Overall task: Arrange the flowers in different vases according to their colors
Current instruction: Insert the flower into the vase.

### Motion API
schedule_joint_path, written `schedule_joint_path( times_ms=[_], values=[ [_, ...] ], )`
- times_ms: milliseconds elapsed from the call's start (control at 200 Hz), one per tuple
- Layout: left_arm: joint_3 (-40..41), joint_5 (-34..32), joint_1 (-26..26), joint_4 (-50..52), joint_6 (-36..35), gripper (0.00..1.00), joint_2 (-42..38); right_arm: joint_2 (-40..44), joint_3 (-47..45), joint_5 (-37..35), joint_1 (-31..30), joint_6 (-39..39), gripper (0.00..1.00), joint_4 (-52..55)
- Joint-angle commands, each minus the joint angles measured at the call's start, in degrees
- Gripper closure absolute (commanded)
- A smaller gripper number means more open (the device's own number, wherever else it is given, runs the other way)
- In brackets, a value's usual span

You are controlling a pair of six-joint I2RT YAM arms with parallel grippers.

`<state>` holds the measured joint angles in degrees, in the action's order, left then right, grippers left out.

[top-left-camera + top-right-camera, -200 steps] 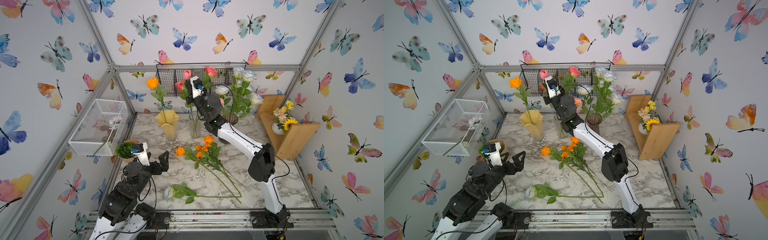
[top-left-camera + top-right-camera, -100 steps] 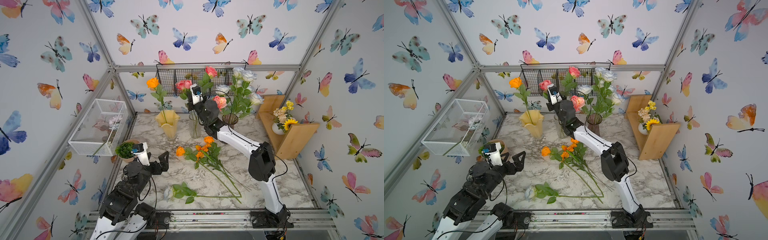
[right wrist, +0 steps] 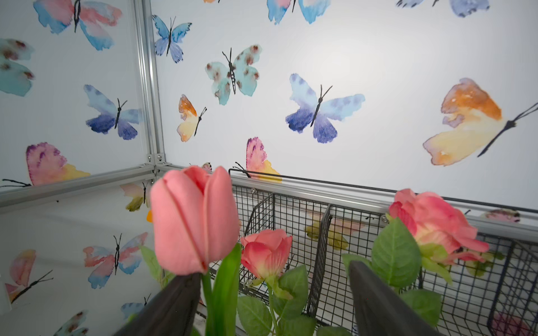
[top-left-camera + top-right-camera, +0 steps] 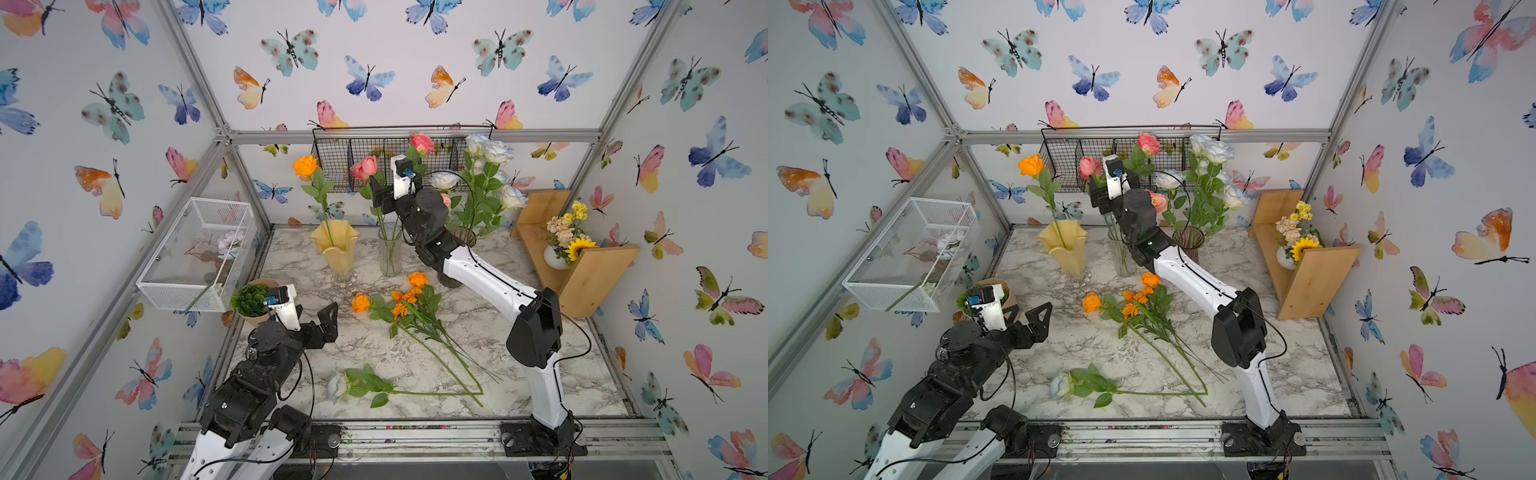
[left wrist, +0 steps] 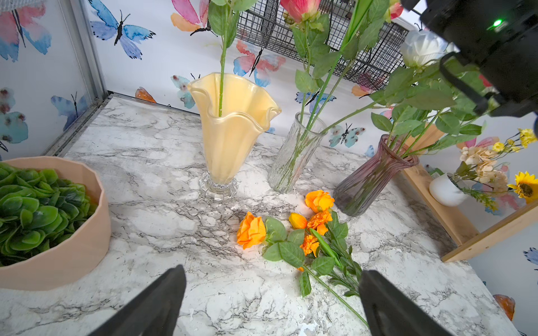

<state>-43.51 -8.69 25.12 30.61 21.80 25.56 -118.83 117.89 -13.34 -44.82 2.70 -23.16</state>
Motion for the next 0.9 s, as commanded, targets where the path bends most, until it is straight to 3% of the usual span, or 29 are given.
schedule_joint_path(
  times_ms=[0, 195, 380, 551, 701, 891],
  values=[
    [0.28, 1.34, -0.34, -1.34, -0.89, 0.01, -0.07, 2.29, 0.01, -2.35, 0.21, -0.68, 0.19, 1.40],
    [0.35, 1.39, -0.41, -1.34, -0.89, 0.01, 0.10, -0.89, 3.25, -5.95, 0.89, 0.49, 0.17, 6.08],
    [0.31, 1.34, -0.38, -1.34, -0.92, 0.01, 0.36, -5.99, 9.47, -4.24, 2.40, -0.68, 0.15, 10.57],
    [0.34, 1.31, -0.41, -1.26, -0.82, 0.01, 0.71, -13.23, 22.96, -4.32, 4.02, -3.67, 0.14, 24.47],
    [0.27, 1.31, -0.37, -1.26, -0.82, 0.01, 1.31, -10.22, 19.68, -0.57, 4.20, -6.01, 0.13, 28.29],
    [0.01, 2.31, -0.43, -1.34, -0.81, 0.01, 2.39, -9.41, 22.55, 3.94, 4.56, -10.33, 0.12, 40.04]
  ],
)
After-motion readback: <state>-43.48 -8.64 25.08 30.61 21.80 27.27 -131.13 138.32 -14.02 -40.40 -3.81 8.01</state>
